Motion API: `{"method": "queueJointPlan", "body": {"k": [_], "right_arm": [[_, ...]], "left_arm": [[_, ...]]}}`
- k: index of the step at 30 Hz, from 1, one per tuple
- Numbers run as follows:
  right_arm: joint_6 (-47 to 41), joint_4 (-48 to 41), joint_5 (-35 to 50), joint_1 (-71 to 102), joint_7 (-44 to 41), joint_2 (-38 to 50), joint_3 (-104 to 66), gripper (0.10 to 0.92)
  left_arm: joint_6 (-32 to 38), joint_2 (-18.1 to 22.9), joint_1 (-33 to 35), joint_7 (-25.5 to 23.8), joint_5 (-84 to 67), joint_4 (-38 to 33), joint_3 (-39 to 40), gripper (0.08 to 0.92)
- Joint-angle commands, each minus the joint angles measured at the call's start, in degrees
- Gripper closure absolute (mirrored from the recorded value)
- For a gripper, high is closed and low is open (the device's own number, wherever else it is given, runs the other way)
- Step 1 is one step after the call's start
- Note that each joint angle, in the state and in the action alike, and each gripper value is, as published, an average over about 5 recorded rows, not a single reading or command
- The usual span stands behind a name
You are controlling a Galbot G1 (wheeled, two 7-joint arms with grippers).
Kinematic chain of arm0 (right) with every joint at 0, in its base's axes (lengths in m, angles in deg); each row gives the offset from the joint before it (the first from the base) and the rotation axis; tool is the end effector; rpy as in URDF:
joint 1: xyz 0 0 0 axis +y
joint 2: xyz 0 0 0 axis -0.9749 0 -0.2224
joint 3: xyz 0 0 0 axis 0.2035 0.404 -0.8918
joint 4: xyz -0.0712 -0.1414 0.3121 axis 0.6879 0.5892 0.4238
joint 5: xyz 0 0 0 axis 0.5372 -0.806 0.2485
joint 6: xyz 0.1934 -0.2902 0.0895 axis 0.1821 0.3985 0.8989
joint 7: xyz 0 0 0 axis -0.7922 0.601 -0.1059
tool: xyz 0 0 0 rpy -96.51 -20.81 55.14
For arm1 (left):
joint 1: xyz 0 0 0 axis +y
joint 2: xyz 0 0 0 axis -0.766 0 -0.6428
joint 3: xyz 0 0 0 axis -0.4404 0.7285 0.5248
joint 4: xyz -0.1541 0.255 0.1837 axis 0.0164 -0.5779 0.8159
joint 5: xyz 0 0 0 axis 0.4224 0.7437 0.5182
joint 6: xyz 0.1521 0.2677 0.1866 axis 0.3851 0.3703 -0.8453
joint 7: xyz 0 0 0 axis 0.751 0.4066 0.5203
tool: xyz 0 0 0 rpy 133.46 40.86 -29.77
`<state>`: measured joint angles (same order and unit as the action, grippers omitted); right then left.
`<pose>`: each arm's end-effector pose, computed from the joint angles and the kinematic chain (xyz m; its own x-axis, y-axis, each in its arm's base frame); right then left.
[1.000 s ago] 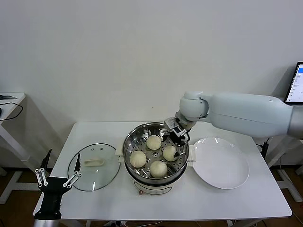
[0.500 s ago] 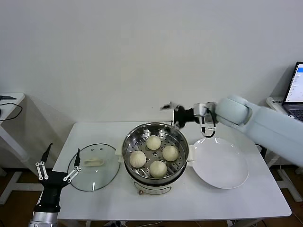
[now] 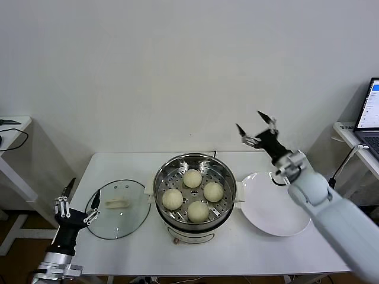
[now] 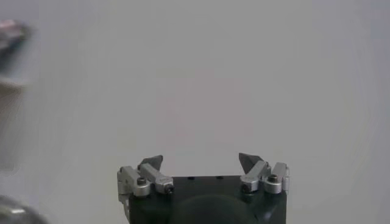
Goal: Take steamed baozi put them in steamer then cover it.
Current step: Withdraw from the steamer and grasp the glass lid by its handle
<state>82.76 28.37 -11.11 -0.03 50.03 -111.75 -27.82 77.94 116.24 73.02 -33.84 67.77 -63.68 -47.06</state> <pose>0.3994 -0.1378 -0.2512 -0.9332 -0.2851 -0.2189 -0.2318 0.9428 -0.2394 0.1747 0.1368 -0.3117 -0.9848 0.0764 -0.1559 -0.1033 0.4640 0.8798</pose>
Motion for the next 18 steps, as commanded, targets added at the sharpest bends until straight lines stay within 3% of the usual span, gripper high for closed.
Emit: {"method": "queueJointPlan", "body": {"k": [1, 18], "right_arm": [[7.0, -0.8, -1.6, 28.1, 7.0, -13.9, -23.6, 0.203], [5.9, 0.0, -7.7, 29.5, 6.6, -20.3, -21.2, 0.203]], "left_arm": [[1.7, -1.8, -3.1, 5.7, 28.3, 15.8, 1.5, 0.177], [-0.1, 1.2, -9.4, 8.1, 36.6, 23.6, 4.6, 0.177]]}}
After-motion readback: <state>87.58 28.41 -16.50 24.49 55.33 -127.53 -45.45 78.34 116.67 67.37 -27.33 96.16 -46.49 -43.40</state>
